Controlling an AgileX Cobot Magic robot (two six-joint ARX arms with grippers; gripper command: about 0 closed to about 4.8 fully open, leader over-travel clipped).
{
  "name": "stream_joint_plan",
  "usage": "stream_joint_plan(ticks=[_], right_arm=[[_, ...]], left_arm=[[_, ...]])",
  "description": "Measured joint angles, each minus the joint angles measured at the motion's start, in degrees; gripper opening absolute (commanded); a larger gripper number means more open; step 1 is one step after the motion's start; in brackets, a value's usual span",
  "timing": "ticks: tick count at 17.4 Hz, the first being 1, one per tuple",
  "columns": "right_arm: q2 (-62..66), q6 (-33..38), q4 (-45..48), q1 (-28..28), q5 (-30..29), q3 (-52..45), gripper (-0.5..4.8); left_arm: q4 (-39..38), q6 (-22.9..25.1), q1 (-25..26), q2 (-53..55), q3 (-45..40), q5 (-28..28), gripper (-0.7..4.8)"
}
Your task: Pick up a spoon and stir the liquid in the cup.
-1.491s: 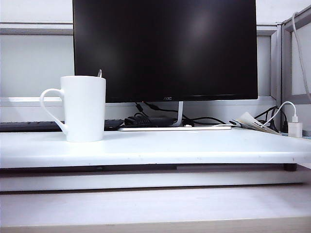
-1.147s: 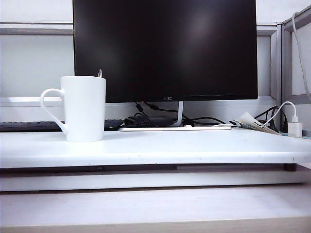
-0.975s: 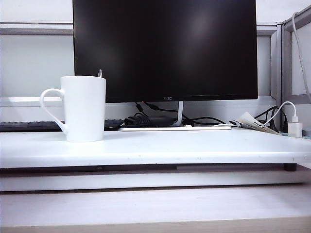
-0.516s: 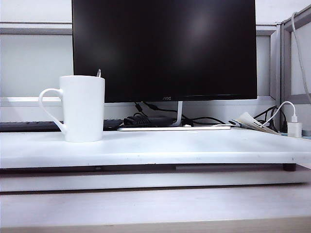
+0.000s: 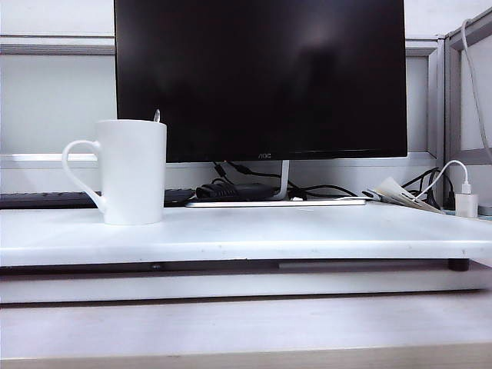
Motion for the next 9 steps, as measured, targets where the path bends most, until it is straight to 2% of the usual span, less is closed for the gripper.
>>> stream_joint_plan(ticks=[3,5,7,9], right_arm=[[13.3,0.0,1.5,7.8,-1.2,4.2,4.36],[21.4,0.0,3.8,12.0,-1.5,7.2,4.36],[30.8,0.0,4.1,14.7,-1.9,11.0,4.26],[38.0,0.0,5.7,16.7,-3.4,13.5,4.26]], left_arm=[[0.2,1.5,-4.6,10.5,0.9,0.2,4.79],[0.1,3.7,-8.8,16.2,0.9,-3.0,4.79],[1.2,6.6,-15.2,23.0,0.9,-15.8,4.79],[1.2,6.8,-19.4,27.6,0.9,-22.6,4.79]])
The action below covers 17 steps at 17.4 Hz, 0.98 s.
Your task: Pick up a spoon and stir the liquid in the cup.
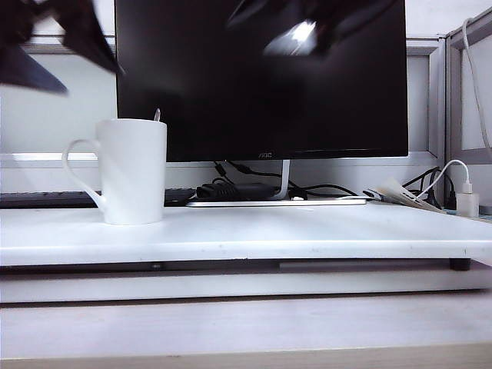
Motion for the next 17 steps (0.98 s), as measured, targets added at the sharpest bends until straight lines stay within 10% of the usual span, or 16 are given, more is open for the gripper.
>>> stream_joint_plan(ticks=[17], right_arm=[[23.1,-0.2,7.2,8.1,-3.7,14.5,3.89]], left_arm=[[-2.3,1.1,-3.3,1.6,0.0,-3.6,4.79]])
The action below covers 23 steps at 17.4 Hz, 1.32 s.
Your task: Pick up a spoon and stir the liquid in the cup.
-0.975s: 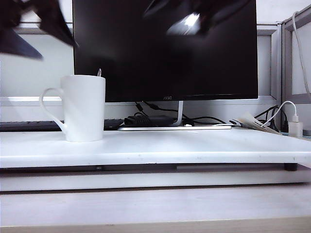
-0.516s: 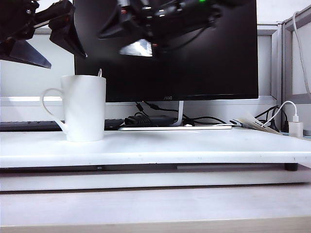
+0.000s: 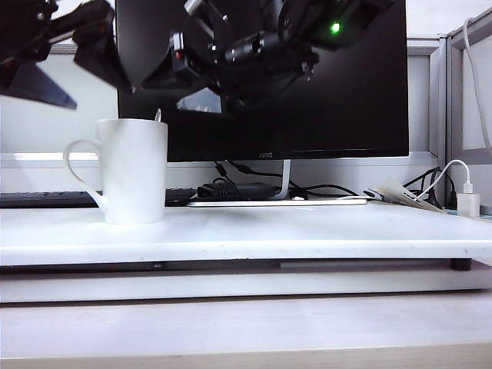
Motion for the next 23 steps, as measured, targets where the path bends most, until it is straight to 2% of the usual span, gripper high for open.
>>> stream_joint_plan(ticks=[5,10,11,15,16,18,20,23], right_arm=[[3.3,0.0,3.3,1.3,0.7,0.0,3.85],[5.2,0.2,5.7,2.2,2.4,-0.1,3.85],[5.3,0.2,6.3,2.2,2.6,-0.1,3.7],[5.2,1.1,8.7,2.2,2.6,-0.1,1.69],[5.2,1.1,8.7,2.2,2.6,-0.1,1.36],[5.2,1.1,8.7,2.3,2.6,-0.1,1.23],[5.2,1.1,8.6,2.4,2.6,-0.1,0.32],[5.2,1.2,8.8,2.4,2.6,-0.1,0.29]], left_arm=[[-4.1,0.2,0.0,0.0,0.0,0.0,4.79],[-4.6,0.2,0.0,0.0,0.0,-0.1,4.79],[-4.6,0.2,0.0,0.0,0.0,-0.1,4.79],[-4.3,0.2,0.0,0.0,0.0,-0.1,4.79],[-4.2,0.2,0.0,0.0,0.0,-0.1,4.79],[-4.2,0.2,0.0,0.0,0.0,-0.1,4.79],[-4.2,0.2,0.0,0.0,0.0,-0.1,4.79],[-4.2,0.2,0.0,0.0,0.0,-0.1,4.79]])
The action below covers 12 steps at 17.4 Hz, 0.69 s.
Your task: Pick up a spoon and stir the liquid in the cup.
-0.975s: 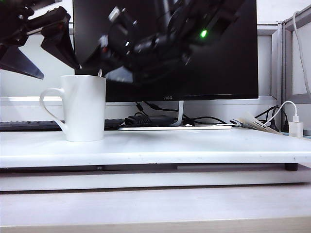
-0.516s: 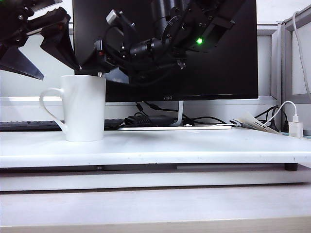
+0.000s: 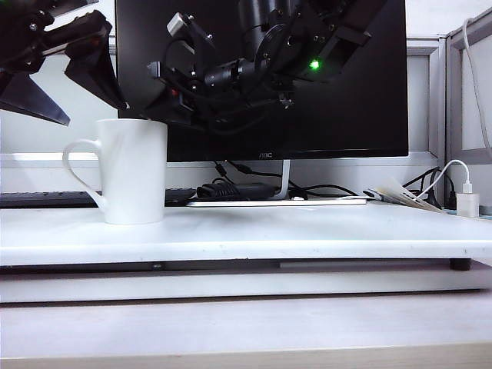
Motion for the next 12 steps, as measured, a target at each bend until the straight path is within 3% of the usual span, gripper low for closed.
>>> stream_joint_plan(ticks=[2,12], right_arm=[[0.0,0.0,0.0,0.0,0.0,0.0,-0.05],[-3.2,-0.7,-3.4,0.1,-2.8,4.1,-0.06]], left_arm=[[0.0,0.0,0.0,0.0,0.0,0.0,4.79],[0.0,0.0,0.0,0.0,0.0,0.0,4.79]])
